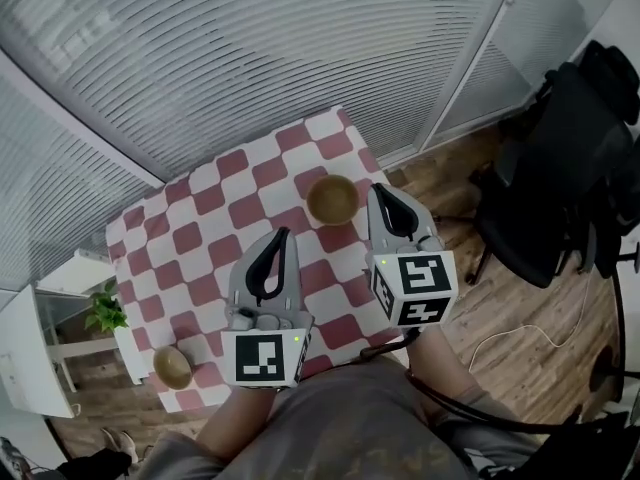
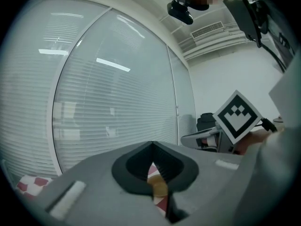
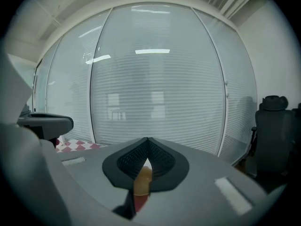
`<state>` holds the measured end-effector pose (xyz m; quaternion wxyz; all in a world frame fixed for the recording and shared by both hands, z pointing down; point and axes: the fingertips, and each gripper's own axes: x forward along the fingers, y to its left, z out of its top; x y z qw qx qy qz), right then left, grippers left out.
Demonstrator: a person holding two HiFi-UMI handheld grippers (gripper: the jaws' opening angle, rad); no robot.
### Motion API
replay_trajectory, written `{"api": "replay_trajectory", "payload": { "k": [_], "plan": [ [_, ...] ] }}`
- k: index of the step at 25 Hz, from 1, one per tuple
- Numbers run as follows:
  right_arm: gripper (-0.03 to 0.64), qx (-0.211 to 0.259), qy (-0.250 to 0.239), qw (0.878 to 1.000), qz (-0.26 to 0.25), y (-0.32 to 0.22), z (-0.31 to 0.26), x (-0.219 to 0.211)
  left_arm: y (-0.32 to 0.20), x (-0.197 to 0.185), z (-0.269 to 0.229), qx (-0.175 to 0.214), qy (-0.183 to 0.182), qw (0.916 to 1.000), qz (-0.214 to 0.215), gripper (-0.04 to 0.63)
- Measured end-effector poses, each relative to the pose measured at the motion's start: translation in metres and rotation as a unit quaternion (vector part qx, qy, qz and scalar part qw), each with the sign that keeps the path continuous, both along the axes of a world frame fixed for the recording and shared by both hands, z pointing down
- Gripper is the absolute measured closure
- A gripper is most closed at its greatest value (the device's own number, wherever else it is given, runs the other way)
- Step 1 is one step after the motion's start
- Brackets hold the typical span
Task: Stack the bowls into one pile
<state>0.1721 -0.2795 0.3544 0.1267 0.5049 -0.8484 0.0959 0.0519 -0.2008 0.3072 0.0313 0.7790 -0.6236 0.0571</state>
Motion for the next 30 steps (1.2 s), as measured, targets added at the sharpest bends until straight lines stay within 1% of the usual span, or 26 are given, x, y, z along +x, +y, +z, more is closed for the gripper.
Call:
{"api": "replay_trajectory", "payload": {
  "k": [3, 5, 7, 9, 11, 13, 16, 21, 24, 26, 30],
  "plan": [
    [0.589, -0.040, 0.015, 0.999, 0.003, -0.012, 0.028, 0.003, -0.004, -0.001, 0.011, -0.008, 0.005, 1.0000, -0.001, 0.595],
    [0.589, -0.083, 0.024, 0.996, 0.002, -0.011, 0.056, 0.005, -0.006, 0.000, 0.017, -0.015, 0.007, 0.9999, -0.002, 0.595],
    [0.589, -0.139, 0.025, 0.990, 0.001, -0.006, 0.089, 0.006, -0.009, -0.001, 0.022, -0.024, 0.007, 0.9997, -0.004, 0.595],
    [0.589, -0.195, 0.021, 0.981, 0.001, 0.001, 0.121, 0.006, -0.012, -0.001, 0.029, -0.032, 0.007, 0.9994, -0.005, 0.595],
    [0.589, -0.226, 0.022, 0.974, 0.004, 0.008, 0.144, 0.008, -0.013, -0.002, 0.035, -0.041, 0.007, 0.9991, -0.006, 0.595],
    [0.589, -0.227, 0.024, 0.974, 0.009, 0.010, 0.152, 0.009, -0.014, -0.003, 0.039, -0.046, 0.007, 0.9989, -0.007, 0.595],
    [0.589, -0.209, 0.026, 0.978, 0.011, 0.002, 0.148, 0.007, -0.017, -0.005, 0.042, -0.048, 0.007, 0.9988, -0.008, 0.595],
    [0.580, -0.187, 0.042, 0.981, 0.008, -0.017, 0.145, 0.002, -0.019, -0.007, 0.043, -0.049, 0.007, 0.9987, -0.009, 0.595],
    [0.569, -0.182, 0.050, 0.982, 0.006, -0.029, 0.148, -0.001, -0.021, -0.010, 0.043, -0.050, 0.007, 0.9987, -0.011, 0.595],
    [0.550, -0.181, 0.054, 0.982, 0.006, -0.037, 0.150, -0.001, -0.022, -0.011, 0.043, -0.052, 0.006, 0.9986, -0.013, 0.595],
    [0.534, -0.185, 0.062, 0.981, 0.003, -0.047, 0.158, -0.005, -0.024, -0.014, 0.044, -0.052, 0.006, 0.9985, -0.017, 0.595]
  ]
}}
